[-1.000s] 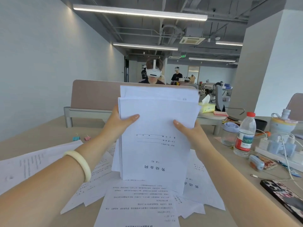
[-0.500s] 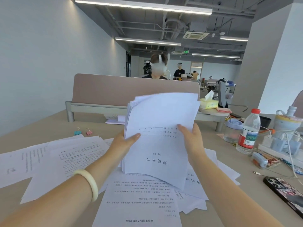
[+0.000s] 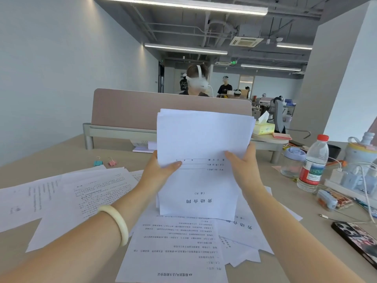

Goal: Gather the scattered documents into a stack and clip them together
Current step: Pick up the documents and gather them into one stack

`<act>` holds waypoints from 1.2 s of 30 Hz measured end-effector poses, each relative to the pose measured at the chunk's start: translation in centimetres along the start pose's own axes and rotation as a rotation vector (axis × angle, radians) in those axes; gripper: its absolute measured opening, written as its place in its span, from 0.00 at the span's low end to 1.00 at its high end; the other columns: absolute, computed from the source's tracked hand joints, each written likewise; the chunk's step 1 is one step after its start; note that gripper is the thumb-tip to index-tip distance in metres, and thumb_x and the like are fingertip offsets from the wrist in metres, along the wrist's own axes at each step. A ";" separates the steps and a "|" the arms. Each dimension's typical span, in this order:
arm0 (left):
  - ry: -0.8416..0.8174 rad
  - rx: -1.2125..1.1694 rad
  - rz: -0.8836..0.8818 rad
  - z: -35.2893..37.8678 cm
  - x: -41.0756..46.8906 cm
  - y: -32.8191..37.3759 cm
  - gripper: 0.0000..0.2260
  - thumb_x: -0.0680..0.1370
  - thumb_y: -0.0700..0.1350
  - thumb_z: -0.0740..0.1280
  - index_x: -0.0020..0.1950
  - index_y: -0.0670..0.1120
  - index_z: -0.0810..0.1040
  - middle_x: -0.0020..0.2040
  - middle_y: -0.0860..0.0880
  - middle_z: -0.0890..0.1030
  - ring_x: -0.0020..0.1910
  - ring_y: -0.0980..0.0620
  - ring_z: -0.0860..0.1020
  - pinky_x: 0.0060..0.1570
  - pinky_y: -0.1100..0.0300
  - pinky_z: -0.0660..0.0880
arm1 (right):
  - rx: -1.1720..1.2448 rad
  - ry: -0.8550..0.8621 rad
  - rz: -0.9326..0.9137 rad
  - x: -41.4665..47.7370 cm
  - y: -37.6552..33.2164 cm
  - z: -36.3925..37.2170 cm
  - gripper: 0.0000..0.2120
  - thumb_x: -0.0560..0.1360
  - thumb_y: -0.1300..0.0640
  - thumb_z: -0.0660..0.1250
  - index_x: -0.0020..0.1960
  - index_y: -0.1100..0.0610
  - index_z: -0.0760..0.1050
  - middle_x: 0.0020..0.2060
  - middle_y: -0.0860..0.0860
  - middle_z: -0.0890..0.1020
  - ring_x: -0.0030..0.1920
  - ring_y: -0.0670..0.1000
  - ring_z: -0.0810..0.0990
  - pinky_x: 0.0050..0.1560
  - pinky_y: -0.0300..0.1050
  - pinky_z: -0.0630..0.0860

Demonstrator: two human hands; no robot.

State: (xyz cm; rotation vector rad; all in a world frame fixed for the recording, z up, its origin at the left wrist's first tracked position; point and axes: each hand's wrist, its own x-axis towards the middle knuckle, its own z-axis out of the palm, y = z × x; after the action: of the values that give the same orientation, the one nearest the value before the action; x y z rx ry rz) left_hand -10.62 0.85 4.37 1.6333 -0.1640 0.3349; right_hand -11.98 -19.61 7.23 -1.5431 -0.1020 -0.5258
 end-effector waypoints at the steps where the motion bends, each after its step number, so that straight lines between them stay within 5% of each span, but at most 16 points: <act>1: 0.009 0.007 0.006 0.3 0.0 -0.1 0.16 0.73 0.39 0.70 0.60 0.45 0.75 0.57 0.49 0.81 0.57 0.50 0.79 0.58 0.57 0.75 | -0.001 0.010 0.028 0.0 0.1 -0.1 0.13 0.77 0.62 0.62 0.58 0.52 0.65 0.48 0.44 0.77 0.45 0.41 0.77 0.39 0.37 0.72; 5: 0.058 0.029 0.087 1.0 0.5 0.7 0.14 0.76 0.36 0.66 0.61 0.44 0.75 0.52 0.50 0.80 0.53 0.51 0.78 0.45 0.70 0.71 | 0.001 0.010 0.066 0.2 -0.3 -0.1 0.12 0.77 0.61 0.62 0.61 0.55 0.70 0.55 0.50 0.81 0.54 0.51 0.80 0.45 0.43 0.76; 8: 0.098 0.037 0.130 0.8 1.7 1.7 0.14 0.75 0.37 0.67 0.59 0.48 0.74 0.50 0.53 0.79 0.48 0.56 0.78 0.46 0.66 0.71 | 0.031 -0.037 0.023 0.6 -1.9 -0.3 0.10 0.78 0.61 0.61 0.58 0.50 0.69 0.49 0.45 0.80 0.48 0.46 0.79 0.42 0.40 0.75; 12: 0.029 0.028 -0.031 0.0 1.1 -0.7 0.20 0.72 0.43 0.71 0.62 0.47 0.71 0.57 0.50 0.80 0.53 0.52 0.79 0.51 0.58 0.73 | -0.040 -0.107 0.156 -0.2 -0.2 -0.5 0.13 0.76 0.60 0.65 0.57 0.51 0.67 0.51 0.47 0.79 0.49 0.46 0.79 0.45 0.42 0.75; 16: 0.060 0.083 -0.122 0.8 -1.7 -4.3 0.16 0.77 0.41 0.63 0.65 0.48 0.69 0.57 0.51 0.78 0.58 0.48 0.77 0.56 0.56 0.71 | -0.195 -0.124 0.281 -2.4 3.6 0.1 0.10 0.76 0.67 0.60 0.41 0.56 0.74 0.53 0.67 0.80 0.48 0.60 0.81 0.45 0.45 0.72; 18: 0.091 0.105 -0.090 1.2 -1.9 -3.9 0.15 0.79 0.40 0.61 0.66 0.46 0.68 0.55 0.51 0.77 0.57 0.49 0.76 0.54 0.58 0.69 | -0.199 -0.091 0.276 -2.6 3.7 0.2 0.10 0.77 0.66 0.58 0.39 0.57 0.71 0.45 0.61 0.80 0.39 0.55 0.77 0.37 0.41 0.68; 21: 0.104 0.106 -0.044 1.1 -1.4 -3.0 0.15 0.79 0.39 0.60 0.66 0.45 0.67 0.54 0.51 0.76 0.53 0.51 0.74 0.51 0.62 0.65 | -0.127 -0.077 0.252 -1.8 3.8 0.0 0.08 0.78 0.62 0.59 0.45 0.49 0.69 0.44 0.48 0.78 0.40 0.45 0.76 0.37 0.39 0.71; 26: 0.046 0.215 -0.052 0.9 -2.9 -3.8 0.13 0.80 0.39 0.57 0.64 0.45 0.67 0.54 0.52 0.75 0.51 0.52 0.75 0.48 0.62 0.66 | -0.249 -0.115 0.237 -2.3 4.5 0.1 0.10 0.79 0.61 0.57 0.58 0.51 0.69 0.56 0.52 0.78 0.50 0.53 0.77 0.38 0.38 0.72; 30: 0.072 0.210 -0.060 -1.3 -2.4 -3.5 0.08 0.79 0.40 0.60 0.56 0.50 0.67 0.46 0.58 0.76 0.47 0.55 0.77 0.42 0.65 0.71 | -0.308 -0.136 0.197 -1.5 3.7 1.3 0.11 0.79 0.62 0.56 0.49 0.47 0.70 0.51 0.53 0.80 0.49 0.56 0.79 0.47 0.48 0.76; 36: 0.114 0.356 -0.270 -9.5 -2.3 -4.3 0.09 0.76 0.41 0.64 0.56 0.45 0.71 0.48 0.51 0.78 0.46 0.52 0.77 0.37 0.62 0.70 | -0.414 -0.338 0.252 0.1 5.4 9.1 0.10 0.75 0.63 0.59 0.55 0.56 0.72 0.47 0.53 0.80 0.43 0.54 0.78 0.38 0.42 0.73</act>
State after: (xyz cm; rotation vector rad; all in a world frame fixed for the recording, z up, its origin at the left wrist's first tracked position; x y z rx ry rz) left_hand -12.59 10.44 0.15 1.9536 0.2136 0.2585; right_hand -7.49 -11.20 2.72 -2.0081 -0.0581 -0.0809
